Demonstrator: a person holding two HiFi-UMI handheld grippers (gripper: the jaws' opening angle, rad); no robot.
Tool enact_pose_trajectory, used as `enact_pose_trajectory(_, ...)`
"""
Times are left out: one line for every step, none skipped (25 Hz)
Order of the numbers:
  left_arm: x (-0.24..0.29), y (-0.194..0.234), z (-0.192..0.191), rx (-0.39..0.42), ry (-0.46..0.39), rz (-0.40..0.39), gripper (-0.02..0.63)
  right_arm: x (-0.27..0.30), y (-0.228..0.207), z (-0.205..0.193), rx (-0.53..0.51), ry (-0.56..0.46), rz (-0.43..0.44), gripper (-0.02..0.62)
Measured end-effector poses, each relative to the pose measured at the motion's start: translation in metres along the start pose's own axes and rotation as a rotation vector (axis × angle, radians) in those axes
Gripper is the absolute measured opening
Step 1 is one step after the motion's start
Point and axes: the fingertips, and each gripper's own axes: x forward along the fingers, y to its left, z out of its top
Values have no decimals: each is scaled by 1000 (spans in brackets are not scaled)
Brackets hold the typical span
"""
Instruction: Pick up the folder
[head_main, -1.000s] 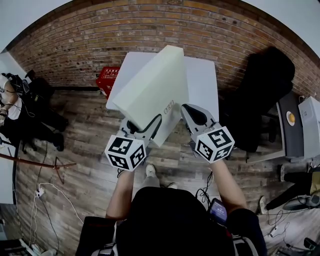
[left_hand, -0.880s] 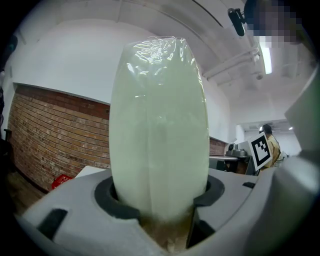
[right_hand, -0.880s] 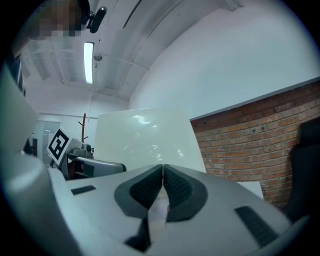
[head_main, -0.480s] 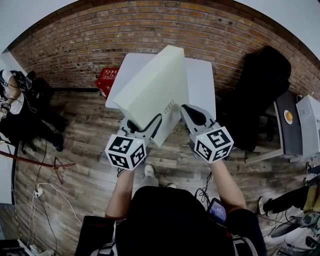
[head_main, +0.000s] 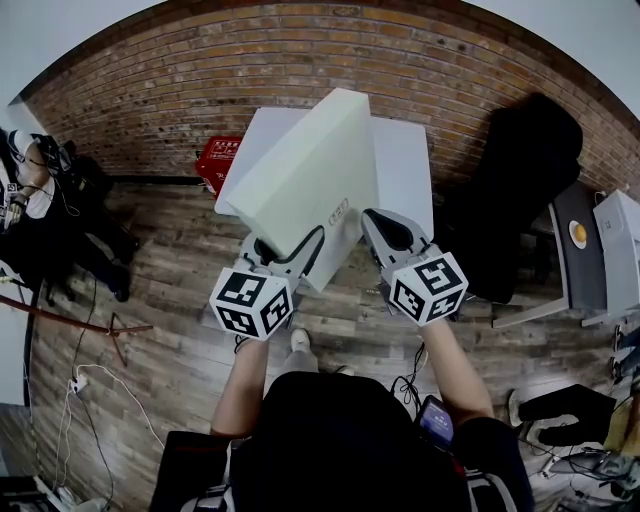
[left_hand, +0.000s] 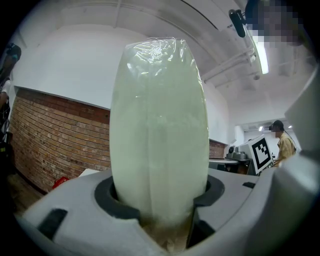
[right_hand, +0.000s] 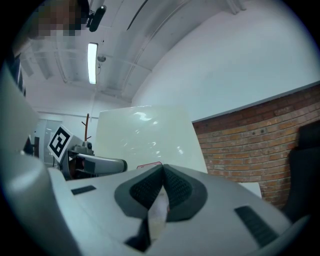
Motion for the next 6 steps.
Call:
enact_pose_trajectory(0,0,1,0,-1,-1,275,0,1,0,0,0,0,29)
enact_pose_trajectory(-1,-1,2,1,-2,-2,275,-1,1,1,0,0,-1,29)
enact_pose_trajectory(-2,-1,2,2,-2,-3,275,-1,2,1,0,0,-2,29)
enact_pose_trajectory(-2,-2,3,2,-2,-5,275,-1,3,1,0,0,-2,29)
enact_pose_trajectory(-3,-2,3,1,-2,-7,275,-2,4,2,0,1,-2,29)
enact_pose_trajectory(-4,-3,4,1,-3,-9,275,-2,5,2,0,1,-2,29)
